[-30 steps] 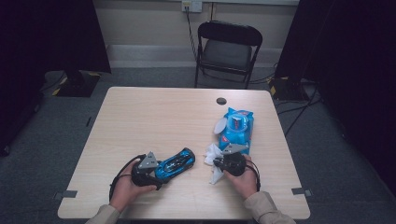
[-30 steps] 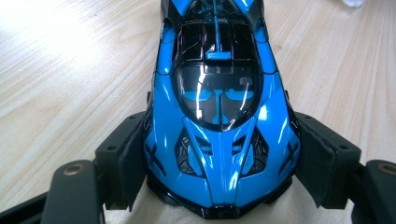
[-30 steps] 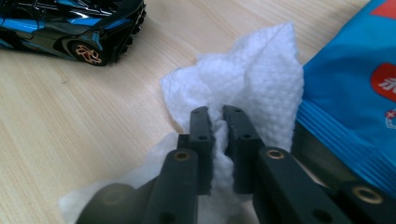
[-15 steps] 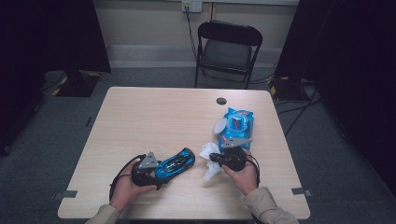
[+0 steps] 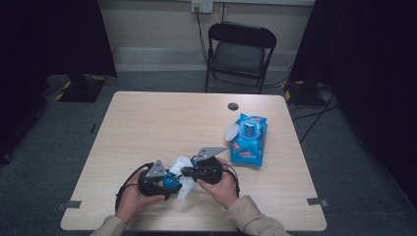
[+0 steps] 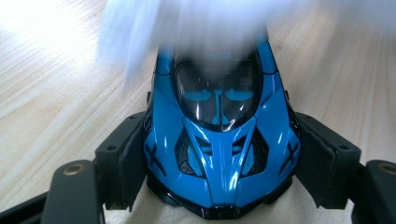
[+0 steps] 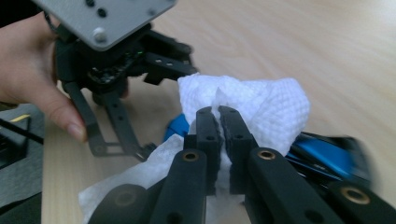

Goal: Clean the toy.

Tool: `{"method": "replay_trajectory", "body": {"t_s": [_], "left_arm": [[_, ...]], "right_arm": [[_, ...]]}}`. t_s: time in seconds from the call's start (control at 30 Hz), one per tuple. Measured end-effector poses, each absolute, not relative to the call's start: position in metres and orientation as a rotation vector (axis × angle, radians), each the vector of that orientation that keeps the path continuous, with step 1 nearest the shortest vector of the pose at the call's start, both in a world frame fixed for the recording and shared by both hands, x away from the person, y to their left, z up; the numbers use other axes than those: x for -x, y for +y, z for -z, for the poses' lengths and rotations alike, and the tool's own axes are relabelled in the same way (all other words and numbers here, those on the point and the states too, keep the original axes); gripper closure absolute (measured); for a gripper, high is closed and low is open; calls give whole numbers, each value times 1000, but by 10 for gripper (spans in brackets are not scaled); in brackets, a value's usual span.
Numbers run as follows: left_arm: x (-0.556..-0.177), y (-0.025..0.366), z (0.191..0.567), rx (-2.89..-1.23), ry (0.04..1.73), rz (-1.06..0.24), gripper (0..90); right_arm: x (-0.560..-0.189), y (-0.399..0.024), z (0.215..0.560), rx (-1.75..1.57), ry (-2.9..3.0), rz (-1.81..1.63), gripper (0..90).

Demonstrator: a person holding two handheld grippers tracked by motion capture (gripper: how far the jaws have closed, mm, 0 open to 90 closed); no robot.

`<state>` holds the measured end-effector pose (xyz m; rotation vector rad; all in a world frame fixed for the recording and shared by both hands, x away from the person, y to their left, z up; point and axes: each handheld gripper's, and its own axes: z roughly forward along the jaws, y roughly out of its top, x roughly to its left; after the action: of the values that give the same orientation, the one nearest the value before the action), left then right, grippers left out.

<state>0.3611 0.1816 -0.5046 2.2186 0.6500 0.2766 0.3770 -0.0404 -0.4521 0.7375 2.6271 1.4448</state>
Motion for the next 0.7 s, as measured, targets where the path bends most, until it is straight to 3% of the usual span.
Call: {"method": "replay_trajectory", "body": {"t_s": [0.2,0.7], "left_arm": [[-361,181,505,-2215,651,-276,254],[-361,181,505,-2209,657,-273,254]], "right_arm": [[-372,-4,478,-699,2733,-1401,878],[-373,4,484,-612,2761,-1433,877]]}}
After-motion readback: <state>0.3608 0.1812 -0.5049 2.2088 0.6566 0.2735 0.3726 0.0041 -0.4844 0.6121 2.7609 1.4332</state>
